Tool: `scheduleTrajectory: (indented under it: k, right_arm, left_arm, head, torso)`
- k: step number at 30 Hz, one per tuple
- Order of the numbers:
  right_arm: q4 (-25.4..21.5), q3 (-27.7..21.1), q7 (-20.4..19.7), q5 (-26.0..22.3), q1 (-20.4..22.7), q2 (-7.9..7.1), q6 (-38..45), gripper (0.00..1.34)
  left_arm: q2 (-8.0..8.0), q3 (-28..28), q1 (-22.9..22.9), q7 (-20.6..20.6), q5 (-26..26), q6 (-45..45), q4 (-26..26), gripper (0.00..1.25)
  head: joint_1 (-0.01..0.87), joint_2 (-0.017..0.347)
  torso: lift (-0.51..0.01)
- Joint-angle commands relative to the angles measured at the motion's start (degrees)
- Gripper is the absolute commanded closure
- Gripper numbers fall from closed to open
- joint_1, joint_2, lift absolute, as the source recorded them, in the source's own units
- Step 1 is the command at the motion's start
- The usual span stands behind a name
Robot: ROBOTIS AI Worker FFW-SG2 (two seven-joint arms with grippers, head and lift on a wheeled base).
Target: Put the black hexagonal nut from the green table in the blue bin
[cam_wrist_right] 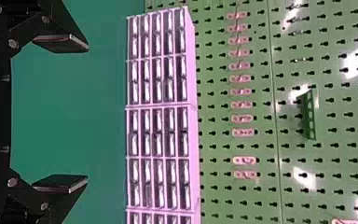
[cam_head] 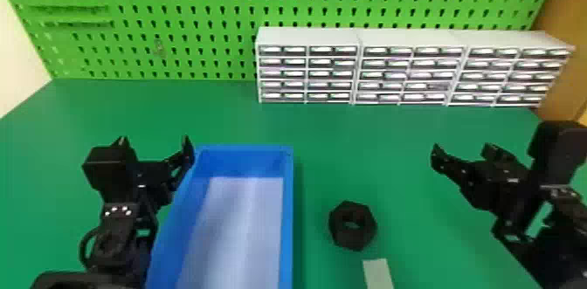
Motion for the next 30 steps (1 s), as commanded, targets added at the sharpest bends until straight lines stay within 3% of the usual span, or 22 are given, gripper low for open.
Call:
scheduleTrajectory:
  k: [1, 13, 20, 30]
  right_arm:
    - [0.0, -1.5, 3.2, 0.0, -0.7, 0.25, 1.5, 0.29]
    - [0.7, -3.7, 14.7, 2.1, -2.8, -0.63, 8.0, 0.29]
    - [1.1, -4.6, 24.4, 6.7, -5.5, -1.33, 12.9, 0.29]
    - [1.1, -4.1, 31.2, 10.7, -7.0, -1.86, 16.7, 0.29]
  left_arm:
    - [0.0, 0.0, -0.1, 0.0, 0.0, 0.0, 0.1, 0.21]
    - [0.0, 0.1, -0.3, 0.0, -0.1, -0.1, 0.1, 0.21]
    - [0.0, 0.0, -0.3, 0.0, -0.2, 0.0, 0.1, 0.21]
    - [0.0, 0.1, -0.4, 0.0, -0.4, 0.0, 0.1, 0.21]
  head:
    - [0.657, 0.057]
    - [0.657, 0.057]
    - [0.657, 0.057]
    - [0.657, 0.057]
  torso:
    - [-0.095]
    - [-0.095]
    - [-0.095]
    - [-0.095]
